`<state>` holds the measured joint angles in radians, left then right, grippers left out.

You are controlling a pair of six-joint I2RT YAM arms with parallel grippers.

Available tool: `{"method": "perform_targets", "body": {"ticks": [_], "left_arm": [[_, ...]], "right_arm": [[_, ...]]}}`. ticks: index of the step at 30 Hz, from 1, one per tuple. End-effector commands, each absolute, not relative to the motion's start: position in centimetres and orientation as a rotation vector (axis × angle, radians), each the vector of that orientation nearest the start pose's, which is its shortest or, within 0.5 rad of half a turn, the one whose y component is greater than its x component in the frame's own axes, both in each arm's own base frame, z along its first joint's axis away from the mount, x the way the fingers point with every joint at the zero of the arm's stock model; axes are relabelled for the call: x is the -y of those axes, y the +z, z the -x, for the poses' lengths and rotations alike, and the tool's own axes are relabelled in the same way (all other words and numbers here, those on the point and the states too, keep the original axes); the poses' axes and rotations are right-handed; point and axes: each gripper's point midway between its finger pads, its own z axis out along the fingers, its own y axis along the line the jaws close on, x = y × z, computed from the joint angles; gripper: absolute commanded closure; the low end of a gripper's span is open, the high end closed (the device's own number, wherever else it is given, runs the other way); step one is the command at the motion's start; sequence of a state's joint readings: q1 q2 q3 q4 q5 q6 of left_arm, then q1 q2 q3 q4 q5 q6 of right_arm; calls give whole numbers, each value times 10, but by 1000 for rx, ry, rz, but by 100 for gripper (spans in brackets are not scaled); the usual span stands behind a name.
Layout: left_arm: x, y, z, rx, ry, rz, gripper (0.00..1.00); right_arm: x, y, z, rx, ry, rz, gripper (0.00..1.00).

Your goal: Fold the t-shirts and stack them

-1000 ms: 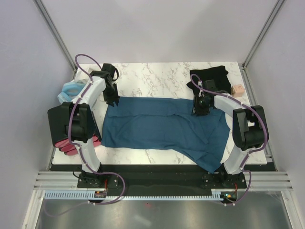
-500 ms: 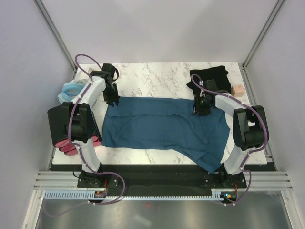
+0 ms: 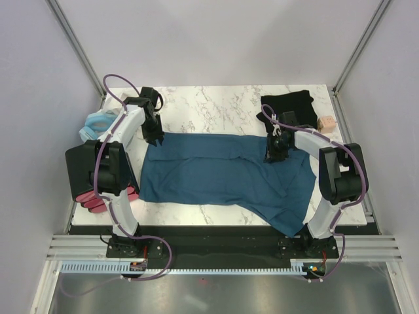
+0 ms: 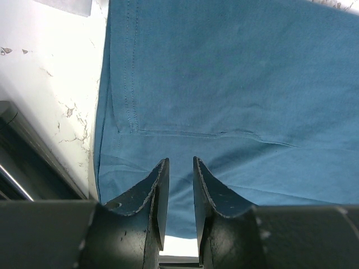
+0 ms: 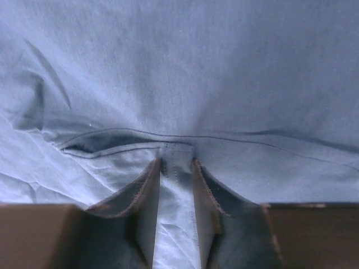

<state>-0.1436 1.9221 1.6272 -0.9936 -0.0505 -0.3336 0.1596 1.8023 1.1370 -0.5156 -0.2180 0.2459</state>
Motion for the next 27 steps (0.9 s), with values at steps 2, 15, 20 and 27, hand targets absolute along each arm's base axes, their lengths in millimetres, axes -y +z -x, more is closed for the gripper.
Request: {"method": "perform_targets", "body": {"ticks": [2,15,20,27], "left_arm": [[63,97,-395,-2837,-21,231,70],[66,95,-397,-2844,-42,231,70],[67,96,-399,-2839,-50,229,70],[70,97,-401,-2836,-71,228,70]], "right_arm": [[-109,34,-355,-2749,450,-27,89],[-127,77,-340,-2689,542,43,100],[-146,95,-324,-2692,594,109,100],[-173,89,-295,-2760,623,210,100]]}}
